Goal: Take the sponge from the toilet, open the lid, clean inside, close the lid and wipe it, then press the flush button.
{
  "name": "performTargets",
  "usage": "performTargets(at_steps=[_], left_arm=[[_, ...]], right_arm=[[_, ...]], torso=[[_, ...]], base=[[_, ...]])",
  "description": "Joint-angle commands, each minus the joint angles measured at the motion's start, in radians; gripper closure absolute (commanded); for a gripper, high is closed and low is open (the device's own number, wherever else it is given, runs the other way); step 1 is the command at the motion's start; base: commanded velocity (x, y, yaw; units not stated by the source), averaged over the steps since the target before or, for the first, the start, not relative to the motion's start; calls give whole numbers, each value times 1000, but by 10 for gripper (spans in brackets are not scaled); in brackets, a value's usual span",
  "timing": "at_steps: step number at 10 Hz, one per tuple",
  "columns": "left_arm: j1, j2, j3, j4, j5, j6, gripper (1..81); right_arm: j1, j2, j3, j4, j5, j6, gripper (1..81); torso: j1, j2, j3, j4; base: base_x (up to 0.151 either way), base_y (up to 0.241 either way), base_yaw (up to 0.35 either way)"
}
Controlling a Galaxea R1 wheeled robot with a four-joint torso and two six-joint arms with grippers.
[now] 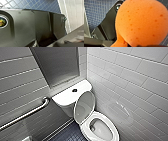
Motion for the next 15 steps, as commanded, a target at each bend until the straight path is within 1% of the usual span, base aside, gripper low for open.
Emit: performTargets(at_steps=[1,2,3,4,5,6,8,9,10,11,13,14,15], left_arm=[[-79,-53,92,-80,76,-9,10],[-114,-70,109,-120,88,-11,10],[-157,-86,117,-170,98,-11,10],[-205,-104,130,-222,136,-11,10],[-246,-119,140,-268,154,-11,10],[-280,-135,149,-302,156,-11,10],[-362,-156,155,-375,156,-11,10],[-416,-170,160,-430,170,-11,10],[-473,-178,163,-475,190,-11,10],[-536,-182,160,-516,194,-12,10],[-640,-185,148,-613,193,-12,10],[-683,-182,126,-686,181,-20,10],[-725,-182,109,-749,176,-20,10]], right_arm=[[-86,100,-161,-57,-59,13,811],[-109,152,-230,-42,-62,14,811],[-127,198,-306,-17,-59,2,811],[-140,245,-376,54,-54,-22,811],[-147,287,-424,147,-56,-145,811],[-154,299,-421,277,-60,-284,811],[-157,293,-360,547,-72,-601,811],[-144,283,-331,675,-119,-748,811],[-137,270,-303,737,-140,-823,811],[-131,256,-283,739,-149,-823,811],[-127,235,-222,713,-137,-831,811],[-126,230,-200,661,-135,-832,811],[-127,236,-202,587,-135,-834,811]], torso=[[0,0,0,0],[0,0,0,0],[0,0,0,0],[0,0,0,0],[0,0,0,0],[0,0,0,0],[0,0,0,0],[0,0,0,0],[0,0,0,0],[0,0,0,0],[0,0,0,0],[0,0,0,-1],[0,0,0,-1]], base=[[0,0,0],[0,0,0],[0,0,0],[0,0,0],[0,0,0],[0,0,0],[0,0,0],[0,0,0],[0,0,0],[0,0,0],[0,0,0],[0,0,0],[0,0,0]])
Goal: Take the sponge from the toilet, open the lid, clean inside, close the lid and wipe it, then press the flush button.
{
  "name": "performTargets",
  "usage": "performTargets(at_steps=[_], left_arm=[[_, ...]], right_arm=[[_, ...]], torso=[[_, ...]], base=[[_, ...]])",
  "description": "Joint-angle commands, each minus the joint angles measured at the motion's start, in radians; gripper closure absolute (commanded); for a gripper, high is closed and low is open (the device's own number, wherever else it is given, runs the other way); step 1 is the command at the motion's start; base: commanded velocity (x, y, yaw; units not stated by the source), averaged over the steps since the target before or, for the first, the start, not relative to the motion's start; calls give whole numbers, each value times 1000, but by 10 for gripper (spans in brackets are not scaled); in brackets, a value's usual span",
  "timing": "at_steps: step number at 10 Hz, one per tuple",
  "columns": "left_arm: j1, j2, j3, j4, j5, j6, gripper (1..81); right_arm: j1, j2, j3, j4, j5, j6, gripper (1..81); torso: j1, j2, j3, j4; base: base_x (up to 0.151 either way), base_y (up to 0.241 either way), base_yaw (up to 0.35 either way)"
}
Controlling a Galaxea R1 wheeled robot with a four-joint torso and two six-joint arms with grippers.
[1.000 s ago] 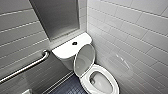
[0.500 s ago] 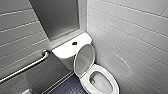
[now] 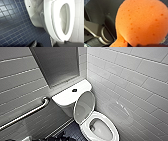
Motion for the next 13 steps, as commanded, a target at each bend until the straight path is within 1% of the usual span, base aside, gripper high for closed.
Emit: performTargets(at_steps=[1,3,5,7,10,12,13], left_arm=[[-197,-45,-33,-214,34,-2,10],[-251,-54,-37,-237,1,-26,10],[-282,-63,-53,-237,-39,-92,10],[-312,-57,-57,-237,-80,-135,10],[-360,-8,-74,-237,-78,-146,10],[-359,27,-100,-231,-65,-146,10],[-351,34,-79,-222,-49,-143,10]], right_arm=[[-41,-27,13,-97,-75,-20,811],[-44,-23,19,-111,-76,-21,811],[-44,-33,60,-112,-78,-20,811],[-47,-40,89,-111,-76,-18,811],[-49,-30,91,-114,-76,-23,811],[-44,-24,86,-111,-76,-21,811],[-41,-23,85,-109,-76,-20,811]], torso=[[0,0,0,0],[0,0,0,0],[0,1,0,0],[0,1,0,0],[0,2,0,0],[0,2,0,0],[0,2,0,0]], base=[[0,0,0],[0,0,0],[0,0,0],[0,0,0],[0,0,0],[0,0,0],[0,0,0]])
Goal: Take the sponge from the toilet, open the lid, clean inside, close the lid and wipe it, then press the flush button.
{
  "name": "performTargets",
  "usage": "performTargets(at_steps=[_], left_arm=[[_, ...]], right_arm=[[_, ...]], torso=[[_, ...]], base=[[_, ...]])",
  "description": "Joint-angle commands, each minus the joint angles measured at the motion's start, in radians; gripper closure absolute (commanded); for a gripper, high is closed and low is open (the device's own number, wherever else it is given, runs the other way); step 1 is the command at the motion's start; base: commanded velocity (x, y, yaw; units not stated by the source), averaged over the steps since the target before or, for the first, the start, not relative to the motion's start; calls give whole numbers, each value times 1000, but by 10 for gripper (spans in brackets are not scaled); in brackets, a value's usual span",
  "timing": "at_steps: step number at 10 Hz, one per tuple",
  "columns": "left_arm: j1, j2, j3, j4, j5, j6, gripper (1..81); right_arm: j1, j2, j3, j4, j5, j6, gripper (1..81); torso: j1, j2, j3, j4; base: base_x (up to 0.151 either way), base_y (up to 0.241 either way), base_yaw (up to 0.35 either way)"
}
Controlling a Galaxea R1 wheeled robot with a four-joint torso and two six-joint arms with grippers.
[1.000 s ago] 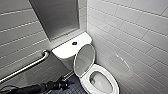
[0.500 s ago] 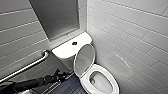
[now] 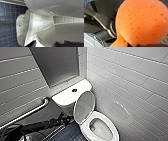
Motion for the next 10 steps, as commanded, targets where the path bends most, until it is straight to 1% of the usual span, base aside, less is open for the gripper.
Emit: performTargets(at_steps=[1,2,4,5,6,7,8,9,10], left_arm=[[-95,-17,62,-1,80,1,10],[-69,-22,88,18,81,9,10],[-35,-35,161,125,108,12,10],[-25,-38,195,150,108,12,10],[-20,-35,202,156,112,12,10],[10,-41,199,178,178,13,10],[78,-51,197,229,250,16,10],[188,-69,197,295,295,27,10],[323,-87,195,393,286,59,10]], right_arm=[[-27,-16,10,-14,-75,-2,811],[-23,-17,12,-14,-75,0,811],[-20,-16,10,-14,-75,1,811],[-18,-16,10,-13,-75,3,811],[-13,-14,9,-7,-75,3,811],[-7,-10,-2,-4,-75,8,811],[0,-5,-28,-2,-84,9,811],[2,13,-60,1,-85,11,811],[2,36,-97,1,-88,11,811]], torso=[[0,0,0,0],[0,0,0,0],[0,0,0,0],[0,0,0,0],[0,0,0,0],[0,0,0,0],[0,0,0,0],[0,0,0,0],[0,0,0,0]], base=[[0,0,0],[0,0,0],[0,0,0],[0,0,0],[0,0,0],[0,0,0],[0,0,0],[0,0,0],[0,0,0]])
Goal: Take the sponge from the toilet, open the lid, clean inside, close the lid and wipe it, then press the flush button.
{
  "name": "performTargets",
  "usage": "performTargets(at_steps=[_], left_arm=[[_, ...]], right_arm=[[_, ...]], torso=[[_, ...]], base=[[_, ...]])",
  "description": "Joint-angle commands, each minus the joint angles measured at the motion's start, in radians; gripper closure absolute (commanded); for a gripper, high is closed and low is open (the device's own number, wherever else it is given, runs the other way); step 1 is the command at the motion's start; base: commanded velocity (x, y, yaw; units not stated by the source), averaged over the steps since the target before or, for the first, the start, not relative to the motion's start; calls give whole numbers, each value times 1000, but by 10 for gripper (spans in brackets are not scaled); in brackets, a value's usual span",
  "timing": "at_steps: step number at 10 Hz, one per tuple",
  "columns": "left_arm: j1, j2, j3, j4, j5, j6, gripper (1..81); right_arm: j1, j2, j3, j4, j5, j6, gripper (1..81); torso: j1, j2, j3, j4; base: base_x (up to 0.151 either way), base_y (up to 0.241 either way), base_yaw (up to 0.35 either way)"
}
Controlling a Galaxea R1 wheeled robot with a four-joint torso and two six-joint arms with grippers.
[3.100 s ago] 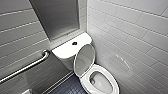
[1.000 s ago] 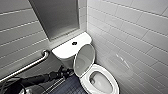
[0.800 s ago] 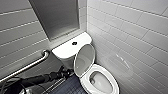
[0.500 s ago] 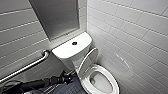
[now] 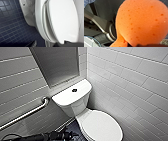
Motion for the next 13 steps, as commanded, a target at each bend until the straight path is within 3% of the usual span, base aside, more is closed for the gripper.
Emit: performTargets(at_steps=[1,3,6,11,12,13], left_arm=[[263,-61,12,256,102,72,10],[424,-66,-26,381,14,77,10],[572,-43,-67,481,-101,75,10],[731,98,-293,507,-90,109,10],[747,126,-334,513,-89,123,10],[764,132,-335,513,-89,159,10]], right_arm=[[-26,24,-62,-3,-85,4,811],[-29,35,-85,-8,-85,4,811],[-32,54,-96,-18,-85,-1,811],[-43,191,-261,-8,-92,-1,811],[-34,209,-298,-15,-155,-2,811],[-35,190,-259,-20,-165,-5,811]], torso=[[0,0,0,0],[0,0,0,0],[0,0,0,0],[0,-1,0,0],[0,-1,0,0],[0,-1,0,0]], base=[[0,0,0],[0,0,0],[0,0,0],[0,0,0],[0,0,0],[0,0,0]])
